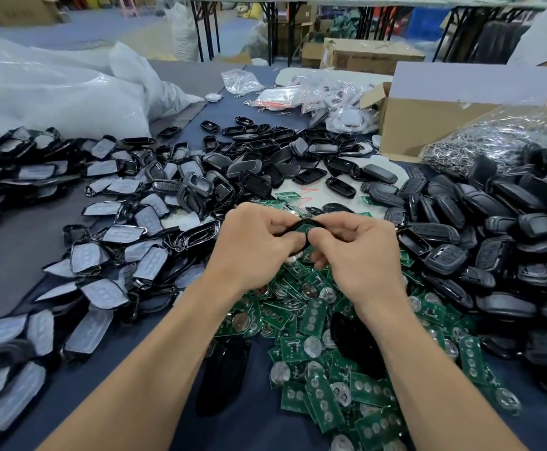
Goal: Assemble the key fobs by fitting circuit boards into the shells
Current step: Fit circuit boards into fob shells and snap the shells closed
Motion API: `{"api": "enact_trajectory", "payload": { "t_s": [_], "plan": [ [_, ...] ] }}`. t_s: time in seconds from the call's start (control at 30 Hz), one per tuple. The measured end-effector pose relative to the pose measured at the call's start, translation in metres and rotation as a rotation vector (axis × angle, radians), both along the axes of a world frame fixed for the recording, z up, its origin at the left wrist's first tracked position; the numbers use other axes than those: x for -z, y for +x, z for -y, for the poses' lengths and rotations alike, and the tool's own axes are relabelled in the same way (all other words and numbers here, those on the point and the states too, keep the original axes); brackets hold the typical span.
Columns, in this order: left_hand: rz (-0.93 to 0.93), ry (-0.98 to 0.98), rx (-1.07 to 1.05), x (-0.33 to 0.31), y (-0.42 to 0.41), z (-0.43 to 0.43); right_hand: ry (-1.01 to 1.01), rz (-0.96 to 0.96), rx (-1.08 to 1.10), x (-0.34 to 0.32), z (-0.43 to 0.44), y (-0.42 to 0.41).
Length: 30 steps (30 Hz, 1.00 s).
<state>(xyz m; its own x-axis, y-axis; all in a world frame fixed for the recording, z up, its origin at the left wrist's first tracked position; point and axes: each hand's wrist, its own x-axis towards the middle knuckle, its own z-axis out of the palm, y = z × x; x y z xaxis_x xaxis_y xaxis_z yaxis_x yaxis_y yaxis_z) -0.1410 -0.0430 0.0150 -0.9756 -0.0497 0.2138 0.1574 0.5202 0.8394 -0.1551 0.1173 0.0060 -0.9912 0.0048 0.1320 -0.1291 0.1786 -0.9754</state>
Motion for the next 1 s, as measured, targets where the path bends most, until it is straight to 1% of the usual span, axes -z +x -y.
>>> {"api": "enact_trajectory", "payload": {
  "t_s": [0.03,0.1,0.17,0.23,0.3,0.37,0.47,0.53,0.6,0.67,0.77,0.9,0.97,1.0],
  "plan": [
    [-0.038,0.022,-0.063,-0.002,0.000,0.001,0.006,-0.001,-0.009,-0.001,0.002,0.000],
    [-0.063,0.188,-0.209,-0.005,-0.003,0.007,0.082,-0.009,-0.028,-0.002,0.007,0.001],
    [-0.045,0.484,-0.349,-0.010,-0.009,0.021,0.194,-0.041,-0.073,-0.004,0.015,0.002],
    [-0.048,0.803,-0.455,-0.017,-0.012,0.042,0.314,-0.079,-0.169,-0.010,0.029,0.001],
    [-0.092,1.030,-0.557,-0.020,-0.015,0.064,0.443,-0.097,-0.296,-0.018,0.051,-0.003],
    [-0.170,1.170,-0.659,-0.022,-0.015,0.085,0.559,-0.126,-0.398,-0.025,0.077,-0.009],
    [-0.275,1.314,-0.746,-0.023,-0.016,0.108,0.638,-0.179,-0.516,-0.037,0.114,-0.012],
    [-0.300,1.365,-0.762,-0.023,-0.016,0.115,0.716,-0.263,-0.631,-0.042,0.135,-0.009],
    [-0.326,1.320,-0.792,-0.023,-0.017,0.121,0.865,-0.350,-0.749,-0.040,0.153,-0.005],
    [-0.382,1.265,-0.815,-0.024,-0.017,0.126,0.997,-0.377,-0.806,-0.036,0.163,-0.004],
    [-0.379,1.265,-0.816,-0.025,-0.015,0.125,1.113,-0.479,-0.791,-0.030,0.165,-0.003],
    [-0.350,1.275,-0.837,-0.024,-0.015,0.122,1.184,-0.675,-0.681,-0.025,0.170,0.004],
    [-0.340,1.253,-0.833,-0.025,-0.015,0.117,1.164,-0.660,-0.657,-0.025,0.166,0.004],
    [-0.325,1.237,-0.822,-0.025,-0.014,0.114,1.108,-0.595,-0.653,-0.026,0.162,0.003]
  ]
}}
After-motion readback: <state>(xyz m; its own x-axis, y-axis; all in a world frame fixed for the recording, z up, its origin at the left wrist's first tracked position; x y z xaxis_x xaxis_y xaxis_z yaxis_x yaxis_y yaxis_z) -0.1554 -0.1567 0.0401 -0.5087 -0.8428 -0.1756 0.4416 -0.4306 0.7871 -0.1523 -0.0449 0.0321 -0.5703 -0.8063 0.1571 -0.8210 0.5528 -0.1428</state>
